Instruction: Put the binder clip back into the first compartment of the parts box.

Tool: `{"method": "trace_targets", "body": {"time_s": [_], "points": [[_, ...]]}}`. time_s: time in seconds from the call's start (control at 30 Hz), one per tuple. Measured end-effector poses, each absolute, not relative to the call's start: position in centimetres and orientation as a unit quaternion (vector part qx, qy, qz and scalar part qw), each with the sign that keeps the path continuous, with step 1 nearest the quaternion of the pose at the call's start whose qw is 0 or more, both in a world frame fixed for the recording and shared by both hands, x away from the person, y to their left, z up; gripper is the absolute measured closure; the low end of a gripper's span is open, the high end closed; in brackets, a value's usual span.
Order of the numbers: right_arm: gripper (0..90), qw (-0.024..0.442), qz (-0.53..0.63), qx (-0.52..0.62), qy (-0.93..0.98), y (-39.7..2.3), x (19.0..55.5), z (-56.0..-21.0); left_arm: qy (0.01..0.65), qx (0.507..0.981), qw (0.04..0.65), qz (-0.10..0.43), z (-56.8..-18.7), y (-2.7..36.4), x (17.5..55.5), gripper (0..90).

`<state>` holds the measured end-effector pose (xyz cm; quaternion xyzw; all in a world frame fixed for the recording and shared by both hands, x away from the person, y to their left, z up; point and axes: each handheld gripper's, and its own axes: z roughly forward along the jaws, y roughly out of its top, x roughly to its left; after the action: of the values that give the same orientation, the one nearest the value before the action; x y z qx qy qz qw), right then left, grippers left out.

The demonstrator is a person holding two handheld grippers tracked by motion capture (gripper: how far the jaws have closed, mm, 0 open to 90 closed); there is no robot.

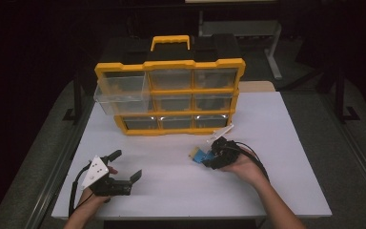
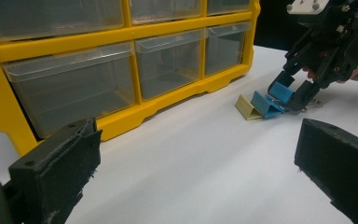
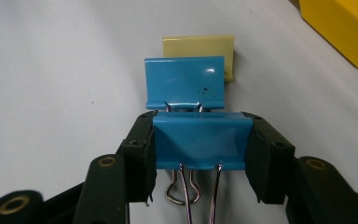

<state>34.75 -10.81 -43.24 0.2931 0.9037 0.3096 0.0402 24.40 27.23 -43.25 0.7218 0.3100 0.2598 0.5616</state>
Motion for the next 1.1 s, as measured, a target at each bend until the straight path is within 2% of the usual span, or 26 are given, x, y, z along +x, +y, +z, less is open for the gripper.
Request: {"method": "trace_targets", "body": {"time_s": [1.1], "points": [[48.8,0.009,0.357,0.276,0.892,-10.6,35.0,-39.6,0.305,0.722,0.566,0.256,-43.3,27.1,24.4,0.0]]}}
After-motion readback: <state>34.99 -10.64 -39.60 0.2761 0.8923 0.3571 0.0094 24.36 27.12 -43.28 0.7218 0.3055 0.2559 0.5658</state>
